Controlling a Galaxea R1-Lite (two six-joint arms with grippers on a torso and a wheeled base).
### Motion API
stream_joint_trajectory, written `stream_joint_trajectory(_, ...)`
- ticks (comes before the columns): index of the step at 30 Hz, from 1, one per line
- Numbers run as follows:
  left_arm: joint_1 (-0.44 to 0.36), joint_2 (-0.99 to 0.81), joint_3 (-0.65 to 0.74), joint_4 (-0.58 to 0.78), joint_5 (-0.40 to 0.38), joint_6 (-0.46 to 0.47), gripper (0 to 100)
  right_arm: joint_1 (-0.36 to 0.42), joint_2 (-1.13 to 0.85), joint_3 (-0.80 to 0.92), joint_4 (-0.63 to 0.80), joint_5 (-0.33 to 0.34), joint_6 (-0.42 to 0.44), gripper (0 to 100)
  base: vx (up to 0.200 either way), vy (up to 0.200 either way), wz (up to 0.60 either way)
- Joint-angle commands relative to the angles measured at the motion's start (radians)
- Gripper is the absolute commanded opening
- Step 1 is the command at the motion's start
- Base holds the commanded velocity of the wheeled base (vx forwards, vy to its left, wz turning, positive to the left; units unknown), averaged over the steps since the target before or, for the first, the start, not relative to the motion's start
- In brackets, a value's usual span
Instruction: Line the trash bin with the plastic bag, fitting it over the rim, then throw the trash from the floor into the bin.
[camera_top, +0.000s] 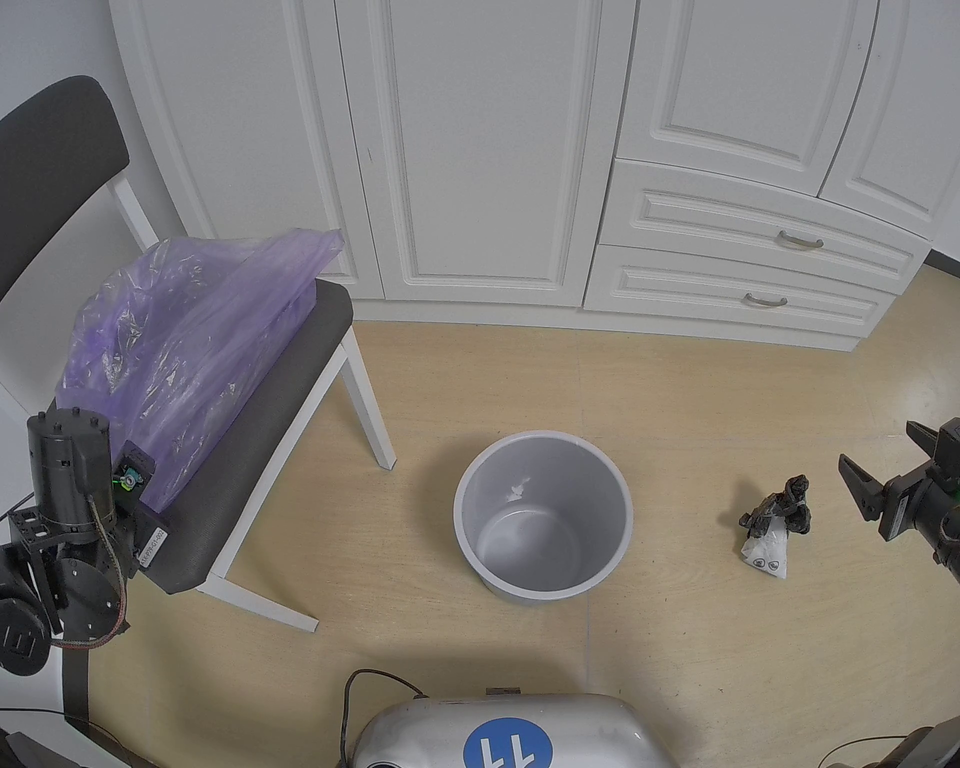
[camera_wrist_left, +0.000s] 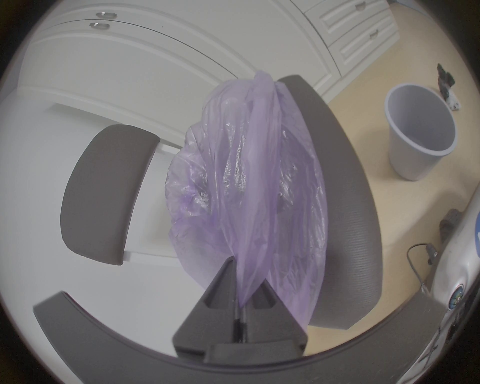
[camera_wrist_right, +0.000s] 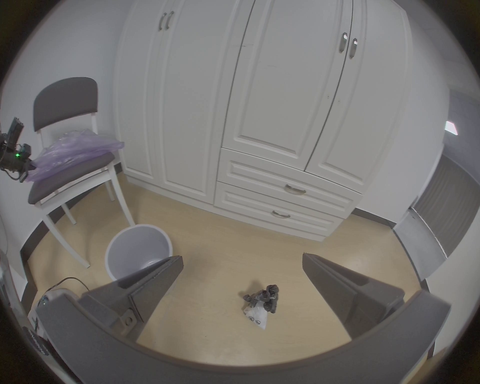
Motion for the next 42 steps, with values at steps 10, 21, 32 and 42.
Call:
stream_joint_trajectory(10, -0.066, -0.157, 0.014, -0.023, -0.161, -0.006, 0, -0.028, -0.027, -0.002, -0.003, 0.025, 0.003, 100, 0.0, 0.0, 0.0)
stream_joint_trajectory(21, -0.167, -0.258, 0.011, -0.075, -0.277, -0.014, 0, -0.043, -0.053, -0.005, -0.001, 0.023, 0.003, 100, 0.0, 0.0, 0.0)
stream_joint_trajectory(32, -0.251, -0.264, 0.016, -0.084, -0.523, -0.192, 0, -0.065, -0.056, -0.005, -0.001, 0.016, 0.004, 100, 0.0, 0.0, 0.0)
stream_joint_trajectory(42, -0.409, -0.197, 0.033, -0.163, -0.544, -0.31, 0, -0.065, -0.053, 0.0, 0.0, 0.012, 0.003, 100, 0.0, 0.0, 0.0)
